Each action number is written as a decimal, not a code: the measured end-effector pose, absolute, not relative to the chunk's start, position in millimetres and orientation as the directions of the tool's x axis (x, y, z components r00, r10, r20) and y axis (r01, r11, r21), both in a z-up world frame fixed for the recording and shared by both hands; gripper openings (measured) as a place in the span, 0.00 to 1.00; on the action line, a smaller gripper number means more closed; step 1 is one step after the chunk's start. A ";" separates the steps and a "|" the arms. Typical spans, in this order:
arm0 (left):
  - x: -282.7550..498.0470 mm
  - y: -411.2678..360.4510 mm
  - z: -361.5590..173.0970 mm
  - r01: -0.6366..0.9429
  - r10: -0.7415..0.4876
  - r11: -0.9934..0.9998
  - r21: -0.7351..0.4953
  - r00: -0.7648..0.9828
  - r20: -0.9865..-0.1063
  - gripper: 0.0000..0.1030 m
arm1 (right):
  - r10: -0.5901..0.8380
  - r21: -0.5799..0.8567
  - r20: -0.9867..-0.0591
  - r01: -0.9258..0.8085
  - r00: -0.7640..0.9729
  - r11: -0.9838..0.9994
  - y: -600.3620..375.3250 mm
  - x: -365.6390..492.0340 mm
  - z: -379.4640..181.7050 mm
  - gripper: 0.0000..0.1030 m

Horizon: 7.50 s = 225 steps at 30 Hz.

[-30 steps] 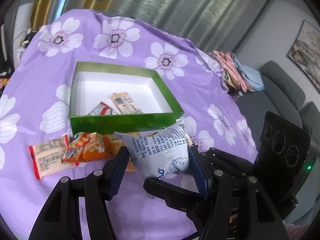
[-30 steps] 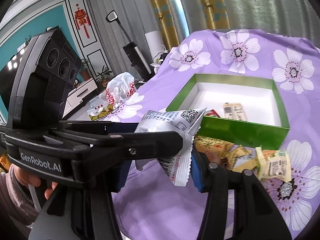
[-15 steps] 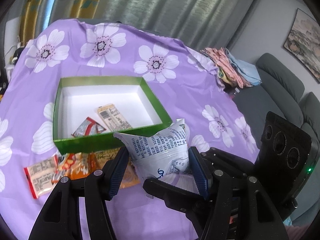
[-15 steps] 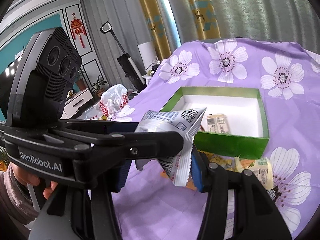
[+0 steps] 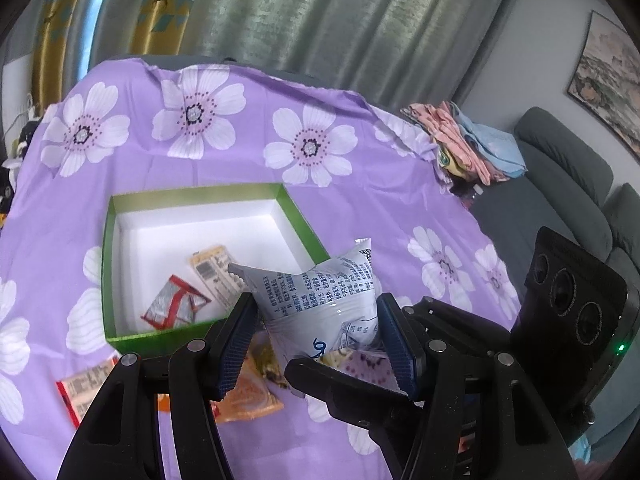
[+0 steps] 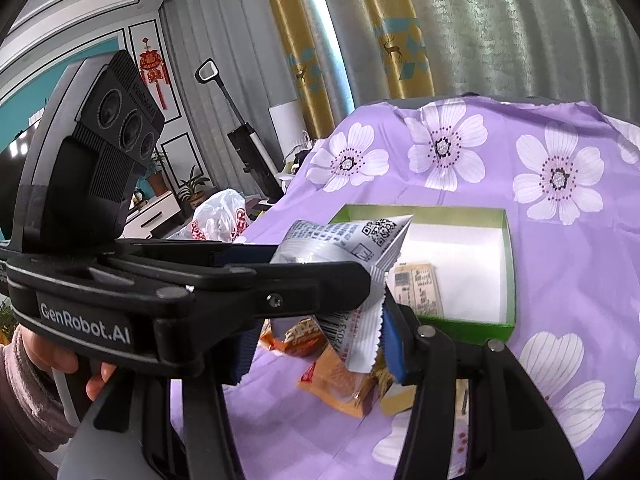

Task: Organize snacks
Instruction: 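Lift the white chip bag with the right gripper toward the box, then lower the white chip bag into the green box and open the right gripper, then move the right gripper to the pale green-print snack bag and close, then carry the green-print bag with the right gripper into the box and release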

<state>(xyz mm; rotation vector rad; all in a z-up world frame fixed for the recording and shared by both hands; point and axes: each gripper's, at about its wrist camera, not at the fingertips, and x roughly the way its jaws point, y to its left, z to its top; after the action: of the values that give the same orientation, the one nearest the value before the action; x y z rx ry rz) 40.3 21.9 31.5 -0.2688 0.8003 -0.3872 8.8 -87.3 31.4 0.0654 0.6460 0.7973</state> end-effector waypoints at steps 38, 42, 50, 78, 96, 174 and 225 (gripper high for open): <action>167.2 55.8 -31.6 0.112 -0.432 0.888 -0.445 0.535 -0.727 0.60 | 0.643 0.276 -0.618 -0.641 0.453 0.716 -52.2 136.9 -11.1 0.51; 172.2 55.7 -44.5 0.099 -0.434 0.887 -0.451 0.512 -0.741 0.60 | 0.635 0.288 -0.643 -0.634 0.428 0.718 -51.0 141.4 -23.5 0.51; 179.9 54.4 -62.4 0.076 -0.430 0.889 -0.452 0.477 -0.766 0.60 | 0.616 0.307 -0.685 -0.613 0.388 0.728 -47.9 147.2 -40.4 0.52; 159.9 71.3 -45.0 -0.020 -0.259 0.949 -0.316 0.525 -0.811 0.76 | 0.547 0.239 -0.698 -0.570 0.462 0.786 -65.9 130.4 -21.6 0.77; 65.8 53.4 -4.6 0.004 -0.196 0.971 -0.238 0.579 -0.791 0.91 | 0.458 0.152 -0.651 -0.487 0.605 0.860 -119.4 55.6 20.2 0.86; 118.6 -83.0 -94.7 0.123 -0.376 0.927 -0.355 0.309 -0.874 0.65 | 0.582 0.456 -0.715 -0.373 0.387 0.808 -183.3 65.4 -100.3 0.57; 60.8 -34.6 27.6 0.281 -0.431 0.902 -0.327 0.595 -0.679 0.43 | 0.568 0.258 -0.588 -0.533 0.575 0.806 -138.1 36.0 22.1 0.33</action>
<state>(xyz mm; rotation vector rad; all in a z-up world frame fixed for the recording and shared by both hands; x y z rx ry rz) 60.8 -34.6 27.6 -0.1932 0.8375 -0.4169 36.0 -138.1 22.1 0.0542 0.7081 0.6450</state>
